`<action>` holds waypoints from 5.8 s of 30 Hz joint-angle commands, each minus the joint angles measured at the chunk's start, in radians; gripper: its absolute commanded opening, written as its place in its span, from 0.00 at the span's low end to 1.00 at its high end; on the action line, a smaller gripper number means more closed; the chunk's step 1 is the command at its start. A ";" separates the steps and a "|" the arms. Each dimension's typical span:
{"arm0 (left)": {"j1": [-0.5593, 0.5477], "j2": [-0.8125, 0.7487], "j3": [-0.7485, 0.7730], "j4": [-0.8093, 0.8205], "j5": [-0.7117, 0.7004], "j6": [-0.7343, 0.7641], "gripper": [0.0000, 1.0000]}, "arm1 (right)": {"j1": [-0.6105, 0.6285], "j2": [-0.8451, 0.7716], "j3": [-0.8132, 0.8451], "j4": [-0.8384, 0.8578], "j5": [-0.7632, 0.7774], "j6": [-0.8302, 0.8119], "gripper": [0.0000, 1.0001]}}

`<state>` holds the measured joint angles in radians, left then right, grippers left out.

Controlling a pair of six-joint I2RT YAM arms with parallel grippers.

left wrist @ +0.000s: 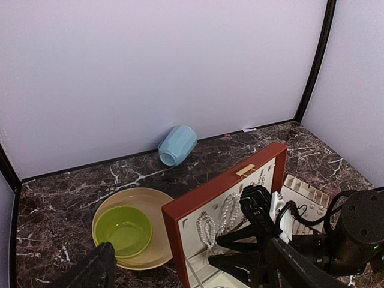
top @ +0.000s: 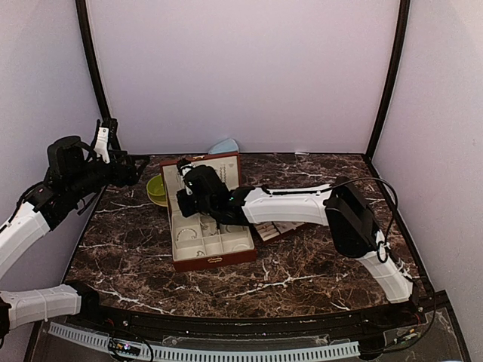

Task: Organize the mixed jewelry
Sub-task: Pick up the necklace from the necklace hanger, then place the necklace in the larger divider.

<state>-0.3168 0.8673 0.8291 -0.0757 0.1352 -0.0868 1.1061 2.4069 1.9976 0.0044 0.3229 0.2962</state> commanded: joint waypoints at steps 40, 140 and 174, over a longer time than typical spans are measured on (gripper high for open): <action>0.005 -0.021 -0.025 0.031 0.040 -0.023 0.88 | 0.003 0.107 0.122 0.037 0.153 -0.017 0.18; 0.005 0.070 -0.068 0.095 0.158 -0.012 0.82 | -0.080 -0.448 -0.575 -0.460 -0.450 -0.322 0.00; 0.005 0.062 -0.068 0.093 0.152 -0.010 0.82 | -0.093 -0.341 -0.444 -0.391 -0.503 -0.237 0.26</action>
<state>-0.3168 0.9443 0.7696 -0.0006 0.2913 -0.1017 1.0168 2.0159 1.5230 -0.4221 -0.1360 0.0319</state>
